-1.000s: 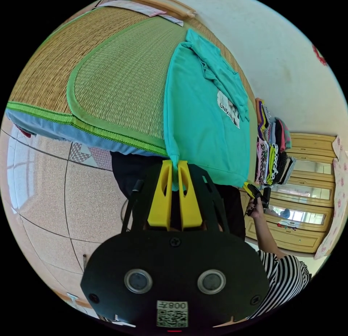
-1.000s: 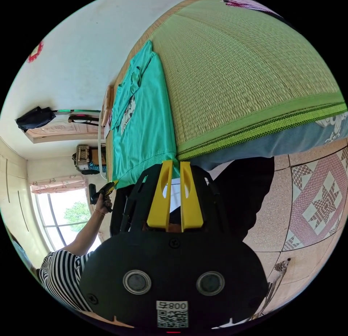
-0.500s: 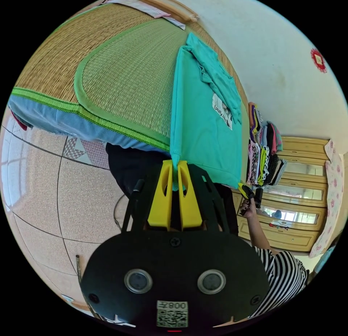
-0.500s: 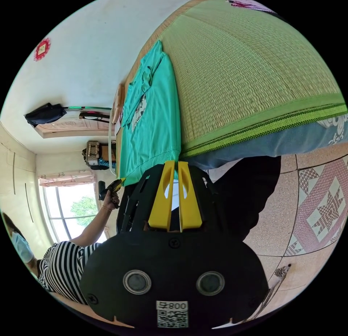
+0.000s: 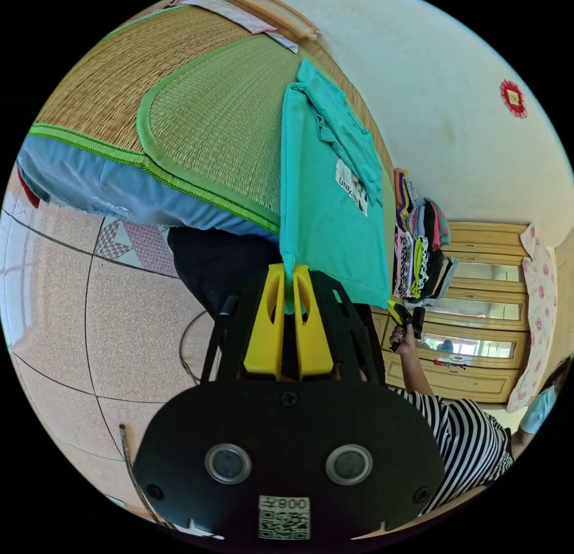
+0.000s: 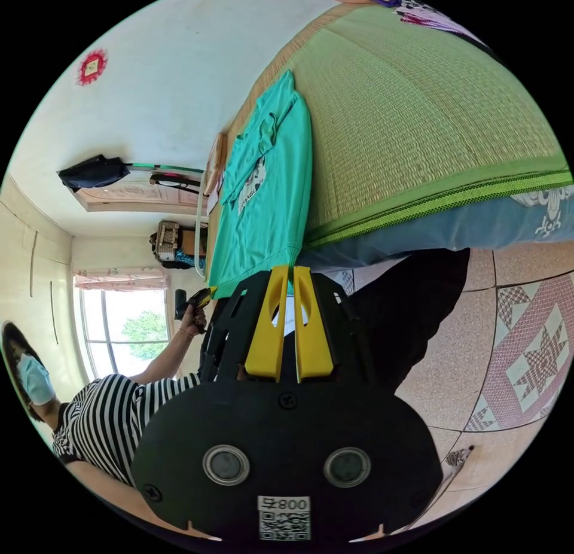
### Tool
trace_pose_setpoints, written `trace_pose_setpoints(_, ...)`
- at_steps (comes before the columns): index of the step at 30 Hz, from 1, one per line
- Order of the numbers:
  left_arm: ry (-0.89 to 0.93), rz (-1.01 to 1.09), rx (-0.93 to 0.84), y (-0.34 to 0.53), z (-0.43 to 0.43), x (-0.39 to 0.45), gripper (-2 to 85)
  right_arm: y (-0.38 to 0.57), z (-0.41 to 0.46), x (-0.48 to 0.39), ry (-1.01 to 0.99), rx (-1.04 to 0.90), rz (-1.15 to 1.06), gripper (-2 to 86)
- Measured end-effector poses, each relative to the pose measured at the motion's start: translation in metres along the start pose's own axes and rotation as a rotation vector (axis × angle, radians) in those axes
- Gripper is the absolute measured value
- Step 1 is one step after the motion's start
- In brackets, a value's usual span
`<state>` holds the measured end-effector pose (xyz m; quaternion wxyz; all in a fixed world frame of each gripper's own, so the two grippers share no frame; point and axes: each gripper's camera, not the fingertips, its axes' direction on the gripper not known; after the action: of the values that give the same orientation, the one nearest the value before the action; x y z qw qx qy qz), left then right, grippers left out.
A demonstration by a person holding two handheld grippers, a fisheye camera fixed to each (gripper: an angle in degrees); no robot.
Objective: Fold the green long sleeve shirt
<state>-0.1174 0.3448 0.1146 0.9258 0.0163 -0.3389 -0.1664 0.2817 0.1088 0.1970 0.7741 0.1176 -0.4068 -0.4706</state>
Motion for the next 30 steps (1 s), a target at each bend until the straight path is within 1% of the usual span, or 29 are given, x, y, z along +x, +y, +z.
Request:
trace_pose_setpoints(16, 0.085, 0.018, 0.019, 0.083, -0.005, -0.049, 2.1, 0.040, -0.046, 0.015, -0.047, -0.009, -0.059, 0.9)
trace_pose_setpoints(30, 0.161, 0.039, 0.057, 0.160, -0.025, -0.091, 2.2, 0.077, -0.122, 0.045, -0.104, 0.046, -0.104, 0.9)
